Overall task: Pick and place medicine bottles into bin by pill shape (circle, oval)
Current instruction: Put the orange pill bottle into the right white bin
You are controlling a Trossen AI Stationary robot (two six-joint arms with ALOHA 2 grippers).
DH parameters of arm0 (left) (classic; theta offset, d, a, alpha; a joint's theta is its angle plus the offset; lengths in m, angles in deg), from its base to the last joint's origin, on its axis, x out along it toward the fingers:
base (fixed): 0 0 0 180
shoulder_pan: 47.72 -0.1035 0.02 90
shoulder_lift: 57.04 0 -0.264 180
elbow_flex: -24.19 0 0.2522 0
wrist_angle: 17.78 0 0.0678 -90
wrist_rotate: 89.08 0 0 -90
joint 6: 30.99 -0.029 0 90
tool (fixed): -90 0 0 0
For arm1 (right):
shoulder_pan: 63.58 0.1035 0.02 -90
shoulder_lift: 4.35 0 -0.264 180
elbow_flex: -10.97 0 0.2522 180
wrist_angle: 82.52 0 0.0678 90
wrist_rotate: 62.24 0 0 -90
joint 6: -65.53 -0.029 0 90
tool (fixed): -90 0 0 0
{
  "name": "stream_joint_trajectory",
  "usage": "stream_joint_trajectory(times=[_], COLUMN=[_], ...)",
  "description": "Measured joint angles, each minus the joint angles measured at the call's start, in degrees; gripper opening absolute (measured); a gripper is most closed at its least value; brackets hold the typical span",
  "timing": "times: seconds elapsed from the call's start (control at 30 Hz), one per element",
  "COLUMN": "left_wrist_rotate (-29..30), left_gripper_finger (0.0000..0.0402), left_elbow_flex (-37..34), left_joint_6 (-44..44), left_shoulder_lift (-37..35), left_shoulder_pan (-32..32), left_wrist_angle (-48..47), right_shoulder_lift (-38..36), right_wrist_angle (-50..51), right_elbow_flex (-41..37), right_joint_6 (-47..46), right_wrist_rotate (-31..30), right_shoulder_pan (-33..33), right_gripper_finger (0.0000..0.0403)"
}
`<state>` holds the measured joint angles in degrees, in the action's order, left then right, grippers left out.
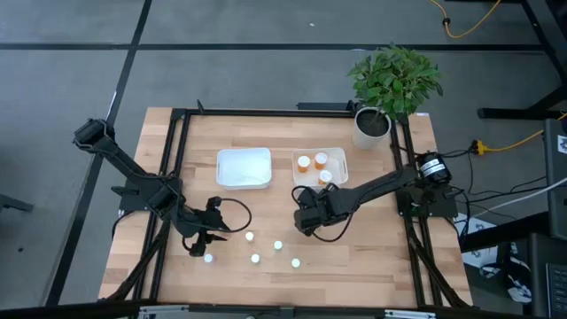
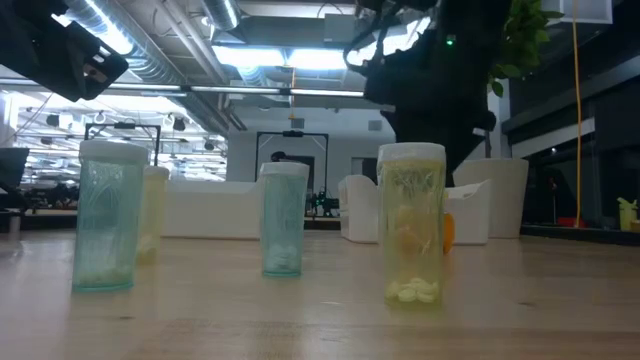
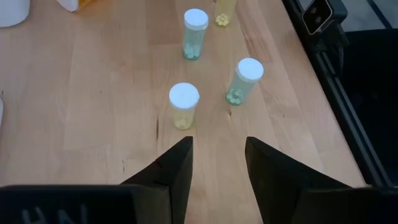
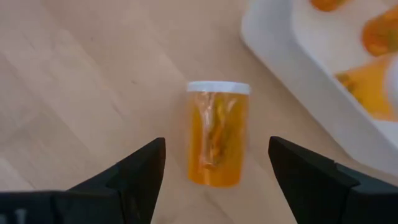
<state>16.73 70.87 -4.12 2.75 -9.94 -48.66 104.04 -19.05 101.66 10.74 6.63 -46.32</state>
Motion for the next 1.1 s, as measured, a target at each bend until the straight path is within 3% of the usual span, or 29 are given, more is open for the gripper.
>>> stream_joint_trajectory(times=[0.77, 1.1], left_wrist_rotate=[0.01, 0.02], left_gripper_finger=[0.0141, 0.0141], left_elbow_flex=[-0.02, -0.02], left_joint_6=[-0.05, -0.09], left_shoulder_lift=[-0.01, -0.02], left_shoulder_pan=[0.0, 0.01], left_wrist_angle=[-0.13, -0.14], right_shoulder_lift=[4.48, 7.2], right_wrist_angle=[-3.78, -4.17], right_elbow_flex=[0.0, 0.02], right_joint_6=[8.6, 8.67], right_wrist_rotate=[12.26, 12.86], right_shoulder_pan=[-7.68, -7.67], right_gripper_finger=[0.0287, 0.0286])
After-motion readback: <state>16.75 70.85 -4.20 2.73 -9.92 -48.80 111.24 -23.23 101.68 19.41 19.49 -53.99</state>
